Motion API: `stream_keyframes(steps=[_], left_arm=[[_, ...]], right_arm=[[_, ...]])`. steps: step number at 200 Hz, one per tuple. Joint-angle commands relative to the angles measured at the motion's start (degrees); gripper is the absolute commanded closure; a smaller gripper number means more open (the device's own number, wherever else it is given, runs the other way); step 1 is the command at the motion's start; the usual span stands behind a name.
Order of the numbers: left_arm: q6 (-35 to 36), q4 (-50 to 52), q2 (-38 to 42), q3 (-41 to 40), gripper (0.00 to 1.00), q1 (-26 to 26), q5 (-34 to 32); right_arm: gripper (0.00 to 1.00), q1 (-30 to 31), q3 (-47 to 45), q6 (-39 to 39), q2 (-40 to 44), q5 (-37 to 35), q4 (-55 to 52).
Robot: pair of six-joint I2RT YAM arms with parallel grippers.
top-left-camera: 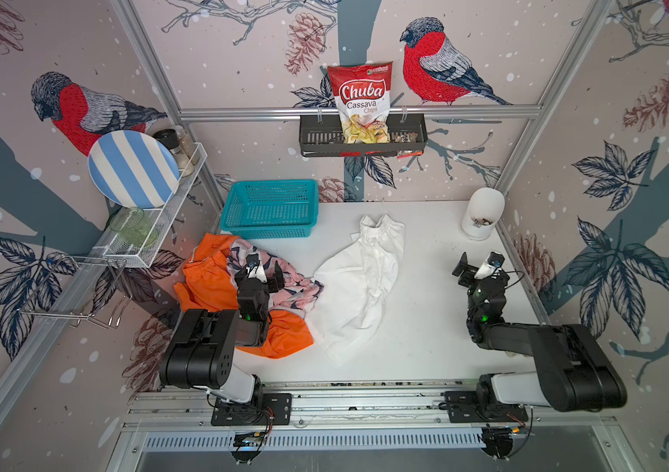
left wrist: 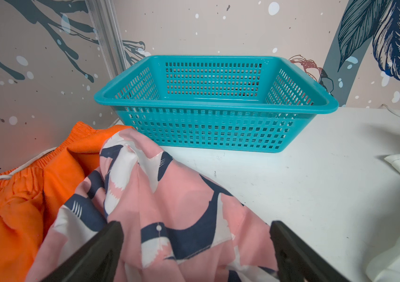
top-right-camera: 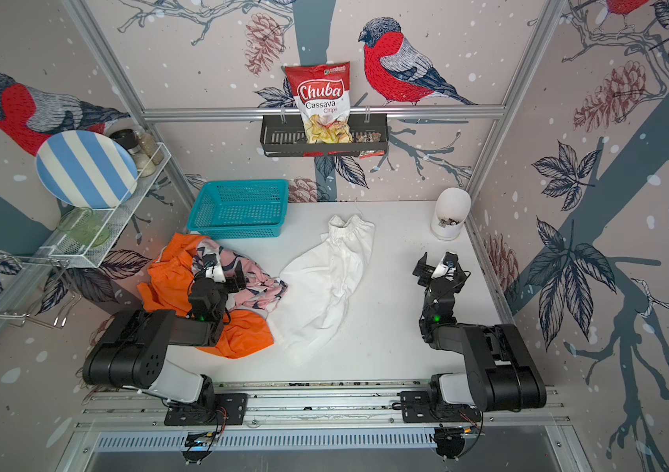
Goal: Roll up the shorts
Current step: Flatten out the shorts at the center of the board.
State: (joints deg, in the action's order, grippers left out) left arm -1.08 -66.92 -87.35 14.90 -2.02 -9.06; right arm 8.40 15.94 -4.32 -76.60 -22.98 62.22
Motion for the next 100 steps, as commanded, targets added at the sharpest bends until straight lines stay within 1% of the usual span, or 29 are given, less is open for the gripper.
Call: stream_keyframes(steps=[1, 8, 15, 29, 49, 62, 80, 100], left_arm=[[0.3, 1.8, 1.9, 1.0, 0.04, -0.4, -0.7], [0.5, 6.5, 3.8, 2.7, 0.04, -1.1, -2.3], [-0.2, 14.3, 6.0, 5.8, 0.04, -1.7, -4.6], [-4.4, 28.4, 8.7, 12.5, 0.04, -2.4, -8.9], [-9.8, 40.2, 11.4, 17.6, 0.05, -5.4, -13.7], [-11.6, 46.1, 13.1, 19.9, 0.05, -9.3, -16.5], [-15.8, 55.2, 15.2, 23.1, 0.05, -13.6, -16.5], [-20.2, 62.4, 17.3, 25.2, 0.06, -17.7, -10.9]], right_arm=[[0.00, 2.5, 4.9, -0.1, 3.3, -2.9, -14.8], [0.00, 3.7, 6.8, -0.7, 3.9, -2.0, -17.6], [0.00, 4.9, 9.0, -1.1, 3.8, -0.6, -20.8], [0.00, 7.8, 14.4, -2.3, 2.4, 1.8, -26.9], [0.00, 12.8, 21.5, -1.0, -3.5, 5.4, -31.4], [0.00, 15.8, 27.7, -1.0, -8.7, 7.4, -35.1], [0.00, 19.2, 38.5, -1.8, -17.1, 9.6, -42.1], [0.02, 21.1, 50.6, -4.0, -27.0, 11.3, -50.1]])
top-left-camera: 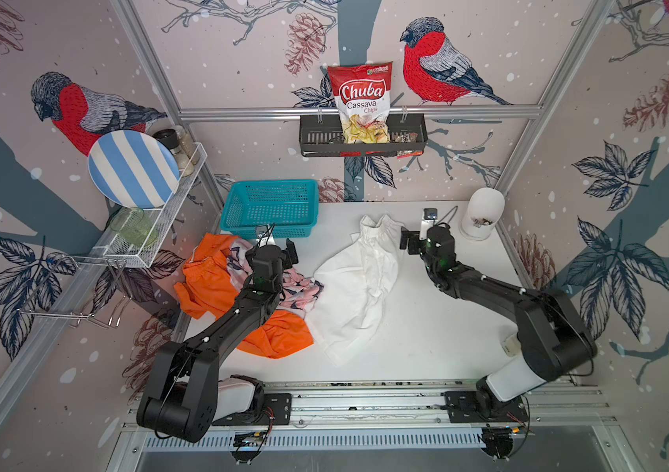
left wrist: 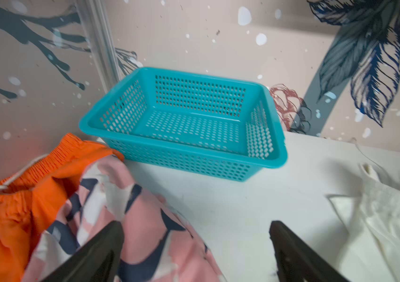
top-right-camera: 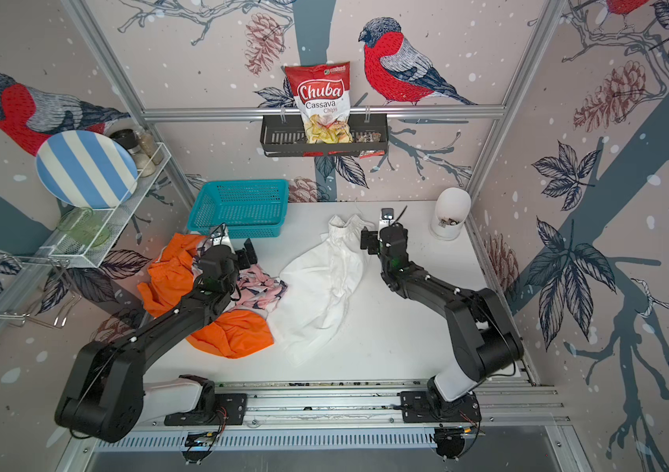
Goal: Roll up the shorts
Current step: Flatten out the shorts at the center of the board.
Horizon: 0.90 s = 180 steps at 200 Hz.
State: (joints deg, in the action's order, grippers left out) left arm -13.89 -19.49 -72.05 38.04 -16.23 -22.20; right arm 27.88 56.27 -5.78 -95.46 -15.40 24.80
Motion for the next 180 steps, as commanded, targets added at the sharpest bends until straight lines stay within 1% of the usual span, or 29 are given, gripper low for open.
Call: stream_keyframes(steps=[1, 22, 46, 58, 67, 72, 83, 91, 100, 108, 117, 129, 139, 160, 180], left_arm=[[-7.6, 15.3, 2.1, 2.1, 0.06, -3.7, 2.5], [-12.0, 21.1, 3.7, 2.7, 0.06, -8.4, 5.4], [-18.6, 24.6, 4.3, 1.5, 0.06, -13.7, 9.1], [-21.1, 25.7, 4.2, 0.5, 0.06, -17.2, 9.5], [-22.6, 26.3, 3.8, -0.2, 0.06, -18.6, 9.2], [-23.4, 26.3, 3.6, -0.8, 0.06, -19.1, 9.0], [-25.0, 25.3, 3.0, -2.6, 0.06, -19.3, 8.9], [-25.4, 24.3, 2.3, -3.7, 0.05, -19.3, 8.8], [-25.3, 23.6, 1.2, -4.3, 0.05, -19.3, 8.7], [-25.3, 23.2, -0.2, -4.5, 0.05, -19.2, 8.4], [-25.2, 22.9, -2.1, -4.4, 0.05, -19.0, 8.2], [-24.9, 22.7, -5.1, -3.8, 0.05, -18.4, 8.6], [-24.6, 22.7, -7.3, -3.2, 0.05, -18.1, 8.4], [-23.5, 22.1, -11.1, -1.9, 0.05, -16.8, 8.9], [-22.4, 20.9, -13.3, -1.4, 0.04, -14.0, 10.7]], right_arm=[[0.02, 1.7, 10.6, -2.6, -8.7, 3.8, -13.0], [0.06, 1.8, 23.4, -4.8, -18.8, 6.3, -20.1], [0.07, 2.9, 37.2, -5.6, -29.9, 5.3, -27.4], [0.07, 2.9, 42.4, -6.2, -34.1, 4.9, -31.1], [0.07, 2.8, 44.7, -6.5, -36.1, 4.4, -32.3], [0.09, 2.7, 45.4, -6.5, -36.9, 4.2, -32.6], [0.25, 2.2, 45.9, -6.8, -37.9, 4.4, -32.8], [0.41, 1.7, 45.4, -7.1, -37.8, 4.3, -32.8], [0.63, 0.9, 44.3, -7.3, -36.8, 4.5, -32.4], [0.79, 0.0, 42.7, -7.4, -35.3, 4.6, -31.7], [0.88, -1.0, 40.7, -7.2, -33.1, 4.6, -30.8], [0.96, -2.9, 38.6, -7.4, -30.0, 4.7, -30.3], [1.00, -4.8, 36.9, -7.6, -27.1, 5.2, -30.2], [1.00, -8.7, 34.2, -8.1, -20.6, 7.4, -29.6], [1.00, -11.2, 35.5, -7.6, -16.0, 8.7, -30.3]])
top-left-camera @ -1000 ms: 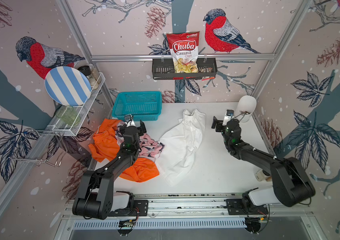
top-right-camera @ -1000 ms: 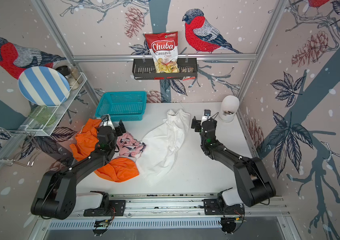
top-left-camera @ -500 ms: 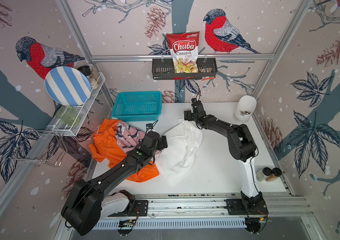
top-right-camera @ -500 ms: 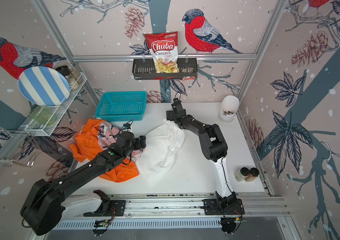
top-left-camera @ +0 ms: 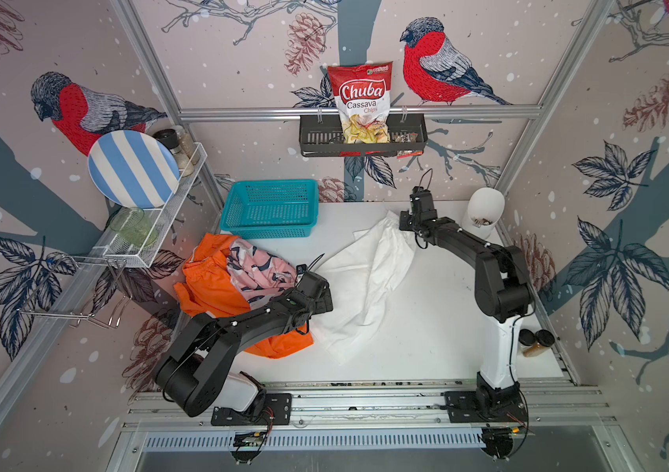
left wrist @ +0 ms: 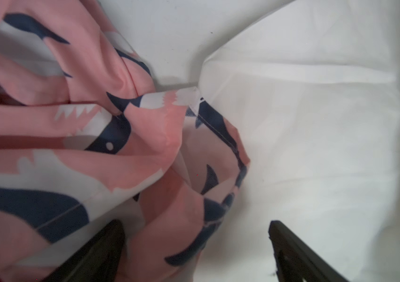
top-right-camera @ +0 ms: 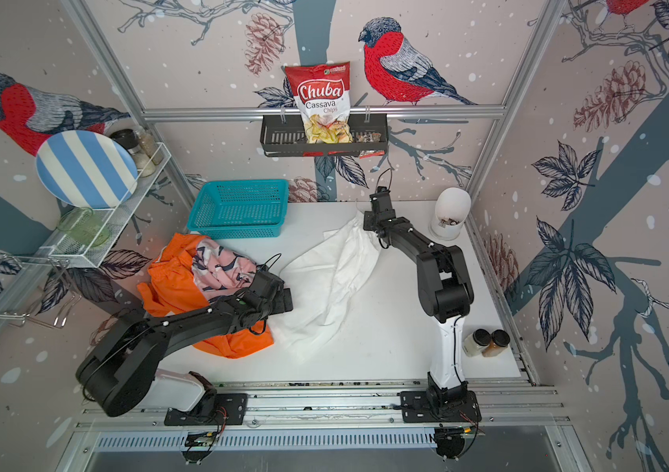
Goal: Roll up the shorts
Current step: Flatten out the shorts at the center of the board.
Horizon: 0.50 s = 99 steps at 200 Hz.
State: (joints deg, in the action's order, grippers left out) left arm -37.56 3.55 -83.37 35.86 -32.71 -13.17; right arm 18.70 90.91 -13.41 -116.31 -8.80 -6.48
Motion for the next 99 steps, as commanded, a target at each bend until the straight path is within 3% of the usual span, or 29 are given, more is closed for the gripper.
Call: stream_keyframes(steps=[1, 59, 99], left_arm=[[1.3, -2.2, -2.1, 0.8, 0.04, 2.6, 1.8], [5.1, -2.3, -3.1, 3.3, 0.04, 12.1, 5.3], [5.0, 0.5, 2.0, 5.2, 0.05, 12.7, 5.9]], right_arm=[[1.00, -2.1, 1.0, 0.0, 5.0, 2.1, 0.9], [1.00, -2.4, 11.5, -0.6, 14.4, 5.2, 6.8], [1.00, 4.7, 17.0, 4.2, 17.5, 8.1, 9.5]])
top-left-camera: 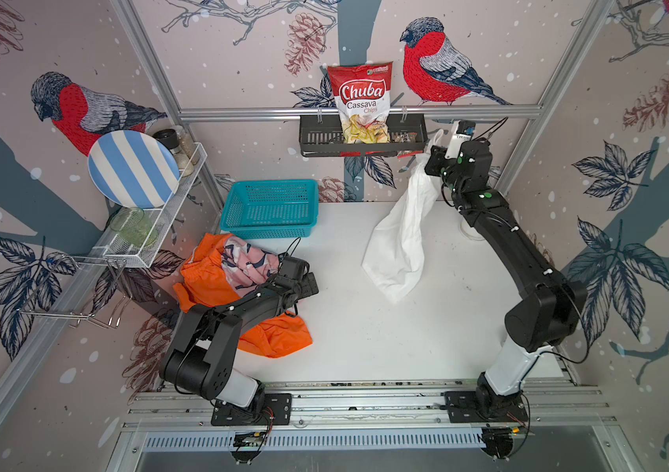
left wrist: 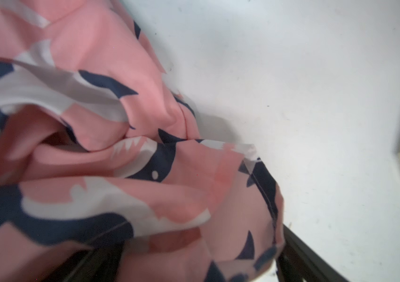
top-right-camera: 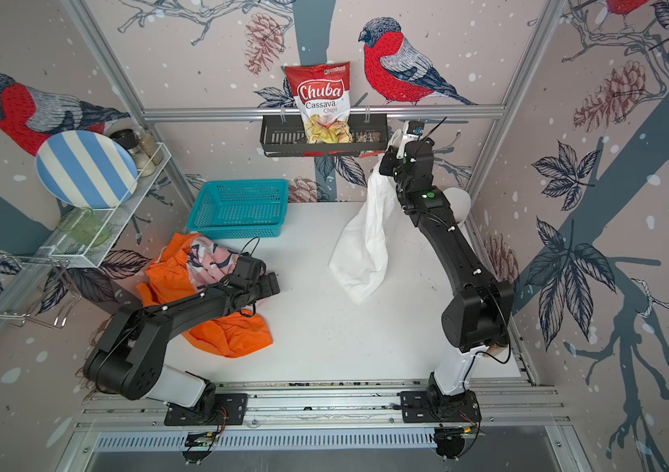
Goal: Roll up the shorts
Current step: Flatten out the shorts at the center of the board.
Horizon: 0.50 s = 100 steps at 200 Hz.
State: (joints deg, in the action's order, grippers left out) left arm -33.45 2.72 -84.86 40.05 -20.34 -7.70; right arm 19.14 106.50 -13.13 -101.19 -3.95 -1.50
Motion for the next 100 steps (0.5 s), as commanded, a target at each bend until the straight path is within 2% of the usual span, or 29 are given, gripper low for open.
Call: stream_keyframes(steps=[1, 22, 54, 76, 89, 100], left_arm=[[0.9, 1.5, 3.7, 1.0, 0.04, 0.3, 0.4], [0.7, 1.8, 9.7, 0.0, 0.05, 0.3, 0.2], [0.4, 4.1, 16.0, -0.5, 0.05, -1.4, -0.7], [-0.3, 6.6, 19.0, -1.3, 0.06, -3.5, -2.1], [-0.4, 7.4, 20.7, -2.3, 0.06, -4.8, -2.4], [-0.8, 8.3, 21.7, -3.0, 0.06, -6.0, -2.3]], right_arm=[[1.00, 4.6, 1.2, 4.2, 2.6, 3.2, 4.5], [1.00, 10.4, -8.3, 6.2, 8.2, 1.2, 5.3], [1.00, 21.8, -36.4, 4.0, 21.3, -5.2, 13.5], [0.97, 30.9, -51.8, -1.2, 28.1, -9.6, 14.7], [0.84, 35.9, -59.4, -4.9, 31.6, -9.4, 14.9], [0.66, 39.3, -64.2, -7.9, 33.7, -11.2, 15.0]])
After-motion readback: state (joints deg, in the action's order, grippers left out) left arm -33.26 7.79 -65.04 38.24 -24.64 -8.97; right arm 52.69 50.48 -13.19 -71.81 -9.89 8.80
